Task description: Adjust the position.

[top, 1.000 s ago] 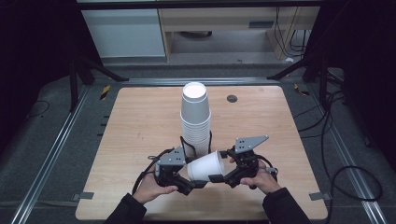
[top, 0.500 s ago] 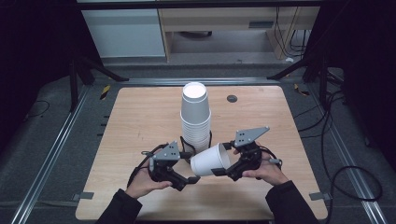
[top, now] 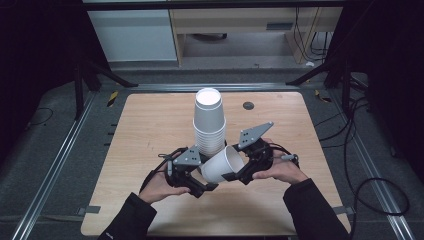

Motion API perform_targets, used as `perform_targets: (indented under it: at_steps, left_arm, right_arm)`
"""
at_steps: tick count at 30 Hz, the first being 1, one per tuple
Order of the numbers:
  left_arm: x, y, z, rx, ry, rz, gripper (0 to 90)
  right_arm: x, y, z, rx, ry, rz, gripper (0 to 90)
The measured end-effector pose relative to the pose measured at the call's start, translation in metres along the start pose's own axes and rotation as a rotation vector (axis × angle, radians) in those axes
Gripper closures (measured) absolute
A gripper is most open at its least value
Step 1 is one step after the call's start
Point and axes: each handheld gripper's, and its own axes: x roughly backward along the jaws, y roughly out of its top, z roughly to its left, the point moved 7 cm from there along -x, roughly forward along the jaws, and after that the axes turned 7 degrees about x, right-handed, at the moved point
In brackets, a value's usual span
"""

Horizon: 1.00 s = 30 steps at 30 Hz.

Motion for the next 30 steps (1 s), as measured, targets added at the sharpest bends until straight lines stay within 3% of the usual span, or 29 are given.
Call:
perform_targets:
  at_steps: [10,19,24,30]
  left_arm:
    - [-0.008,-0.001,0.001,-0.019,-0.006,0.025,12.7]
    - [-0.012,-0.001,-0.001,-0.022,-0.015,0.031,13.3]
    - [-0.013,-0.001,-0.002,-0.029,-0.024,0.033,20.7]
    - [-0.013,-0.003,-0.004,-0.017,-0.028,0.029,22.3]
  right_arm:
    - [-0.012,0.005,0.002,0.022,0.027,0.087,8.7]
    - [-0.017,0.004,0.003,0.025,0.037,0.11,8.7]
    - [-0.019,0.004,0.003,0.032,0.032,0.113,8.7]
    - [-0.02,0.003,0.004,0.03,0.034,0.108,7.3]
